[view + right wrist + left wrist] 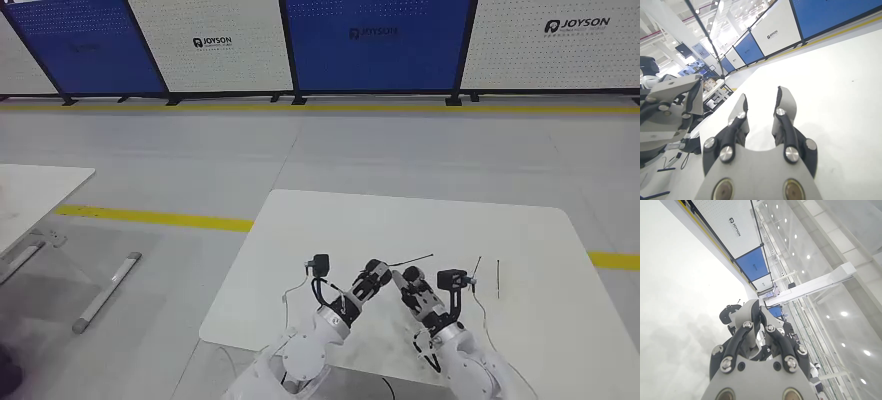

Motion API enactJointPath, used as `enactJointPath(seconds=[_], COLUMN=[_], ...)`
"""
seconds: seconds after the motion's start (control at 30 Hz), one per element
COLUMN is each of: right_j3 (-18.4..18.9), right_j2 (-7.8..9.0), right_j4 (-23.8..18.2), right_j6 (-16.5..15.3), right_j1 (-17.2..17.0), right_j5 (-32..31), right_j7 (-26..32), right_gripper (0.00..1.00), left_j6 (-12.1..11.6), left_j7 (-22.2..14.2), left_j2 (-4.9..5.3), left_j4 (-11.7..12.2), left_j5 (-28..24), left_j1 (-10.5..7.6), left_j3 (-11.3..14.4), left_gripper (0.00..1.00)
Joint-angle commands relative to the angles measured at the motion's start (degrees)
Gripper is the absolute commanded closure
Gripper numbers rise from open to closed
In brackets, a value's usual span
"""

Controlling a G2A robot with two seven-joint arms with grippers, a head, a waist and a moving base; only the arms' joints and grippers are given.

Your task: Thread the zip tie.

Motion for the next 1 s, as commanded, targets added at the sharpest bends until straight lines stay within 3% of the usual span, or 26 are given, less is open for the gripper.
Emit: enactJointPath(seconds=[0.0, 0.2, 0.53, 0.97], right_j3=[0.1, 0.4, 0.9, 1.5], right_j2=[-0.01, 0.01, -0.06, -0.20], right_j4=[-0.3, -1.2, -2.1, -2.4], right_j6=[-0.2, -1.1, -1.8, -2.6], right_j1=[-0.2, -0.8, -1.5, -1.9], right_j5=[-0.1, -0.5, -1.0, -0.7], right_j7=[-0.2, 0.0, -0.7, -1.0], right_gripper=[0.71, 0.66, 0.67, 0.75], left_j6=[0.1, 0.4, 1.2, 1.0], left_j7=[0.0, 0.4, 1.6, 1.2], left_j2=[-0.01, -0.13, -0.35, -0.36], left_j4=[0.2, 0.7, 2.1, 2.1], left_j5=[0.2, 1.2, 3.3, 4.3], left_j1=[-0.07, -0.44, -1.05, -0.92], left_j3=[0.1, 0.8, 1.8, 2.3], left_gripper=[1.00, 1.00, 1.00, 1.00])
